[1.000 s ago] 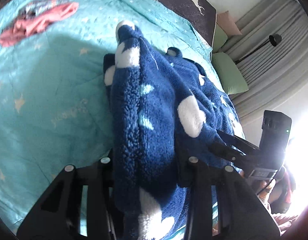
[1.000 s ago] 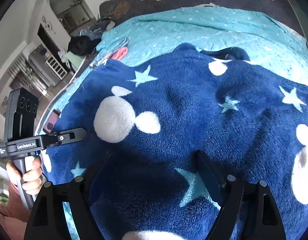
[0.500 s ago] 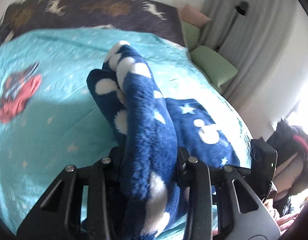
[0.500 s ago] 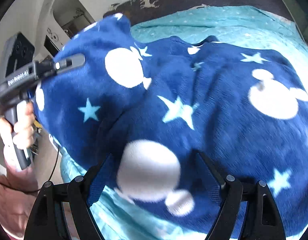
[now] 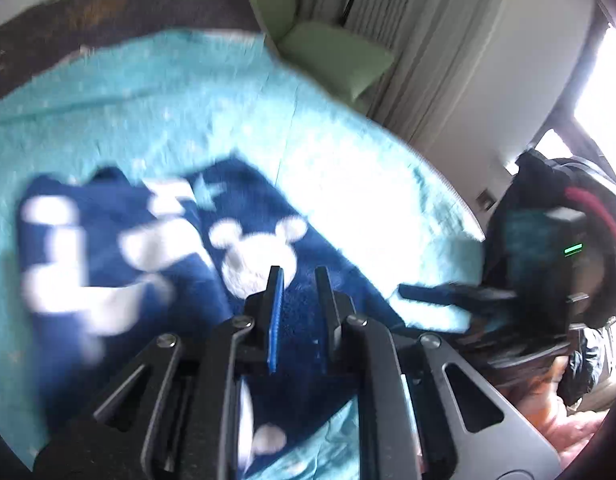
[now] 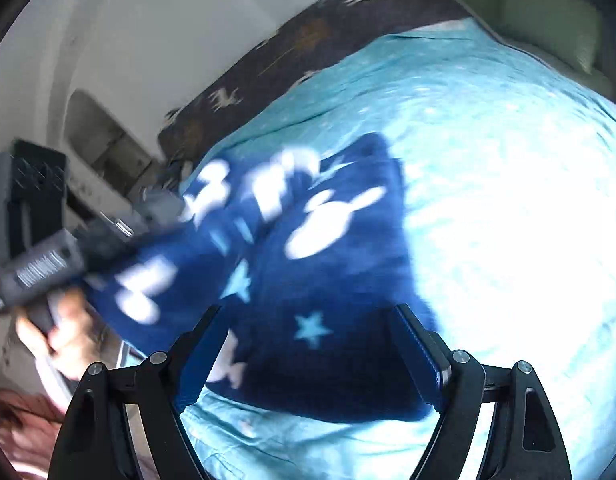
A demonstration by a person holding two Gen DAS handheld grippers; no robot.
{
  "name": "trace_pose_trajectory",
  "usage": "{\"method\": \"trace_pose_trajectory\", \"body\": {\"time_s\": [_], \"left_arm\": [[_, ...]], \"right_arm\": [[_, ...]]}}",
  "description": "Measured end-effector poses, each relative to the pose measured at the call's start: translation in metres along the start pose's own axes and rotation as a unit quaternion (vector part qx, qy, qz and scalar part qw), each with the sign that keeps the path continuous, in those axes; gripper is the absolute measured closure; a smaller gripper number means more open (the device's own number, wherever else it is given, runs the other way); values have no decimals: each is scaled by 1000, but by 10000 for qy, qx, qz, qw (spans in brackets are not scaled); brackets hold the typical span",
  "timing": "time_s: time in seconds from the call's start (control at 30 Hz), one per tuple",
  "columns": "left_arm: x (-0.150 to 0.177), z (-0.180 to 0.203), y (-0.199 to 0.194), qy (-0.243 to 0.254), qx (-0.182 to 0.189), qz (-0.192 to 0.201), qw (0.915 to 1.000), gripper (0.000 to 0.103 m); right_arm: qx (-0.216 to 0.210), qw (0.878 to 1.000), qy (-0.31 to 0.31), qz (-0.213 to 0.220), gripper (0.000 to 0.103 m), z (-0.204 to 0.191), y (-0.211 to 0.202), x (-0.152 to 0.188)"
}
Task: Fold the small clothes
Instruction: 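Grasp the folded robe with the left gripper while the right gripper presses it flat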
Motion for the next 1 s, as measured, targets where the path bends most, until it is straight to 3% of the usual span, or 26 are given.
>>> {"method": "trace_pose_trajectory", "body": {"time_s": [0.1,0.27,0.33,0.37,0.4,0.43,0.53,0.6,0.7,0.77,0.9,1.0], "left_arm": [[14,-21,24,-318,138,-365,9987,87],[29,-25,3,-366,259,-306,9985,86],[32,-10,-23,-259,454,-217,9984,76],[31,-1,-36,-237,561,-140,9980,65],[32,4,-58,-185,676,82,9975,56],[30,14,-68,-137,663,268,9973,53],[25,-1,-123,-141,169,1025,9945,43],[27,-29,-146,-329,-391,1388,9890,38],[41,-80,-154,-978,-1022,1450,9793,38],[54,-108,-148,-1401,-1127,1356,9743,38],[72,-143,-123,-2260,-572,1073,9665,38],[57,-132,-122,-2117,-262,1107,9707,36]], "right_arm": [[57,9999,113,67,18,7,-10,-3],[67,10000,-72,-13,18,2,-6,-8],[21,9999,-101,-76,18,-1,1,-13],[-27,9999,-129,-104,18,-4,2,-14],[-79,9997,-181,-126,18,-10,6,-17],[-133,9995,-251,-147,18,-10,11,-21],[-224,9978,-577,-226,18,-31,18,-24],[-271,9962,-781,-271,18,-46,21,-25],[-360,9925,-1112,-346,18,-72,28,-27],[-404,9890,-1360,-416,18,-90,35,-27],[-422,9850,-1542,-644,18,-108,55,-24],[-380,9850,-1489,-790,18,-112,72,-20]]}}
Point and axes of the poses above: each gripper's, at about its wrist camera, not at the fingertips, and y roughly the way its jaws point, z to its right, x to its underside, the point moved 5 cm from there along y, roughly the way its jaws point, and after that the axes turned 3 degrees about x, right-handed, at the moved point
